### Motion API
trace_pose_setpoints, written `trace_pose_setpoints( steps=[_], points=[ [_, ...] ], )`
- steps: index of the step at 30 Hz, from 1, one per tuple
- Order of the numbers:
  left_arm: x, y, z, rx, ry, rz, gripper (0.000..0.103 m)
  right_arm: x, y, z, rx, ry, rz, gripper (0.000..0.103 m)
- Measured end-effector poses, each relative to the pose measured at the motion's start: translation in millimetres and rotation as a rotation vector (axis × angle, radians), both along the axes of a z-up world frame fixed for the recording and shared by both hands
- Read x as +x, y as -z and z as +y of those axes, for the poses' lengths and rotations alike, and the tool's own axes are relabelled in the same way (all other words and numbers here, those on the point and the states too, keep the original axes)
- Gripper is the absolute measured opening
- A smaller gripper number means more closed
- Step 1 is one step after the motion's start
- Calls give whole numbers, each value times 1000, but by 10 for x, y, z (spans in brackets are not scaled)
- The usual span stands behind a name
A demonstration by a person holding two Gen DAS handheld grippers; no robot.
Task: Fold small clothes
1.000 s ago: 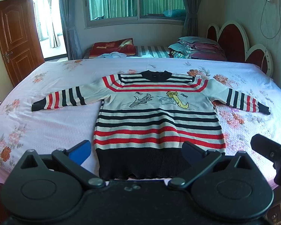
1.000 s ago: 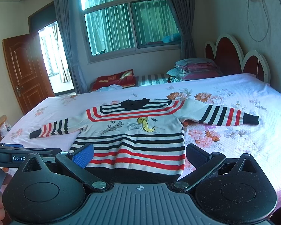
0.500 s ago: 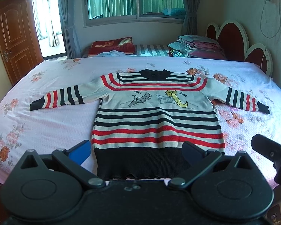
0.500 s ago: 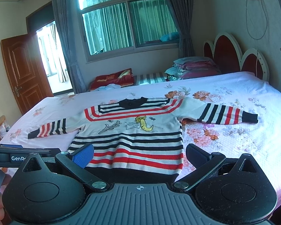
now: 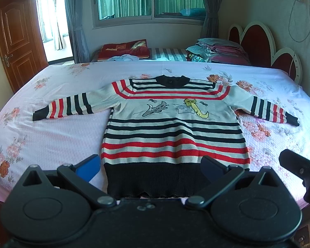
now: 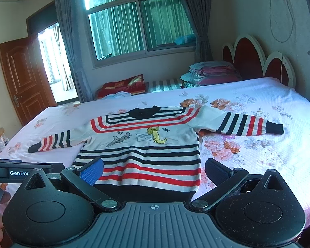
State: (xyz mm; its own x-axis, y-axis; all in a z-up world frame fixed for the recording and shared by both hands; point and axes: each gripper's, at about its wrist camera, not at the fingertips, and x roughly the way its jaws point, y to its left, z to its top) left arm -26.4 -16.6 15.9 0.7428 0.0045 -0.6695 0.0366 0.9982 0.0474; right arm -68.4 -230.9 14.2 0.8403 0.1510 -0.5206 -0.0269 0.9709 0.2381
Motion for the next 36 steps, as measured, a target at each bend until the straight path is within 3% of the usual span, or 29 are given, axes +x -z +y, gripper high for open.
trace_pose_setpoints(
  steps=[18,23,36],
  points=[
    [311,119,178,-9,-2,48,103,231,134,31,-3,33,33,103],
    [517,133,263,-59,7,44,103,388,217,5,-3,56,56,103],
    [1353,283,429,-82,27,54,103,994,391,-53,41,129,77,103]
  ],
)
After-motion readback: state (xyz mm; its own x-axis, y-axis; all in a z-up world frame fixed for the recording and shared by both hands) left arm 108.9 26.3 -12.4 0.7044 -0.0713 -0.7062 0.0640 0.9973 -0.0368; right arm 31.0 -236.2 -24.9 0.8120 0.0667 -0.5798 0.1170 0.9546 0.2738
